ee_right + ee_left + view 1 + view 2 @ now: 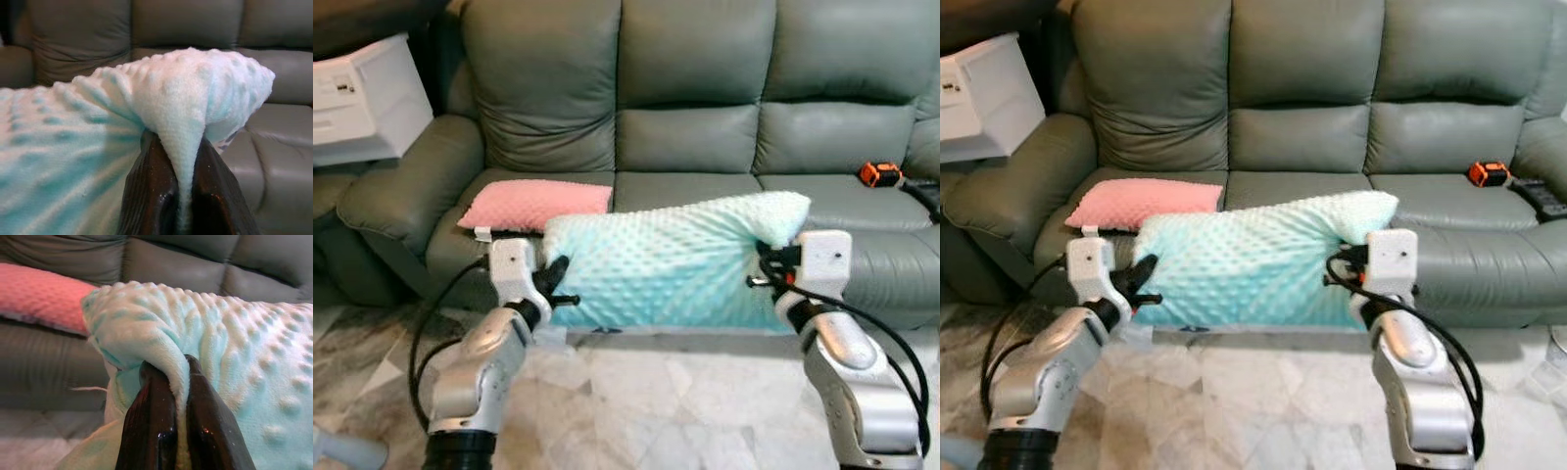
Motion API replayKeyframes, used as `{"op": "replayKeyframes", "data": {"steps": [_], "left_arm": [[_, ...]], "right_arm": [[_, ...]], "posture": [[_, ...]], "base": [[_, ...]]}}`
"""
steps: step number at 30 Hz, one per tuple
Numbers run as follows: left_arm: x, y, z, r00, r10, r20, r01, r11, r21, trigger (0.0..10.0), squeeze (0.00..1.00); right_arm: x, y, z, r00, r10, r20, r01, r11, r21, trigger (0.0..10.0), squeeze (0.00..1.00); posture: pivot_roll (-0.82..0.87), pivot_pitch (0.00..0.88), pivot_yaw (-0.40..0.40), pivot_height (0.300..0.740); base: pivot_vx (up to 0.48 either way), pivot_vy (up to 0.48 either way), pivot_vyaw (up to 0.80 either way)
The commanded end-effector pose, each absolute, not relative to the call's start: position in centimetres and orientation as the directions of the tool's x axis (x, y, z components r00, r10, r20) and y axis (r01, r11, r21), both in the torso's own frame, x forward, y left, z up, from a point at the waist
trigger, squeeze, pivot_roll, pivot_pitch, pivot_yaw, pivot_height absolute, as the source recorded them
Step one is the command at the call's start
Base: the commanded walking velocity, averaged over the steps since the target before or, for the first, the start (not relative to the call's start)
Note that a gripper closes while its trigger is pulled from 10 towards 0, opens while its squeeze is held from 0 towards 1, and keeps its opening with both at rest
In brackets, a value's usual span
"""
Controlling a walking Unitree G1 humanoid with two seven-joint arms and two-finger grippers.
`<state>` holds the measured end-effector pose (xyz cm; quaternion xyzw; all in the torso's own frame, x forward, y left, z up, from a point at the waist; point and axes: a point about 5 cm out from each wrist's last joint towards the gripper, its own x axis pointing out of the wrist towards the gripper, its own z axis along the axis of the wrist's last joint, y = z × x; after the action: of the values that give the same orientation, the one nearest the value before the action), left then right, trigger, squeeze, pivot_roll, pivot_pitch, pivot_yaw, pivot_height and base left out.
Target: Move the pillow to the sofa
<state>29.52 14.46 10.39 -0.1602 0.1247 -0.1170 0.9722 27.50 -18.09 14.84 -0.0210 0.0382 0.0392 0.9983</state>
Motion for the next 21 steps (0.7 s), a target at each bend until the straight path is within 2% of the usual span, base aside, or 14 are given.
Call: {"op": "replayKeyframes", "data": {"steps": [1,21], "left_arm": [[29.63,14.19,10.83,0.942,-0.275,-0.190,0.201,0.920,-0.336,10.0,0.00],[29.68,14.23,10.92,0.944,-0.274,-0.186,0.204,0.923,-0.325,10.0,0.00]], "right_arm": [[27.42,-18.45,15.47,0.996,0.065,-0.053,-0.067,0.997,-0.050,10.0,0.00],[27.48,-18.41,15.49,0.997,0.064,-0.051,-0.067,0.997,-0.047,10.0,0.00]], "posture": [[-0.14,0.000,0.035,0.740],[-0.13,0.000,0.037,0.740]], "base": [[0.000,-0.352,0.00],[0.000,-0.343,0.00]]}}
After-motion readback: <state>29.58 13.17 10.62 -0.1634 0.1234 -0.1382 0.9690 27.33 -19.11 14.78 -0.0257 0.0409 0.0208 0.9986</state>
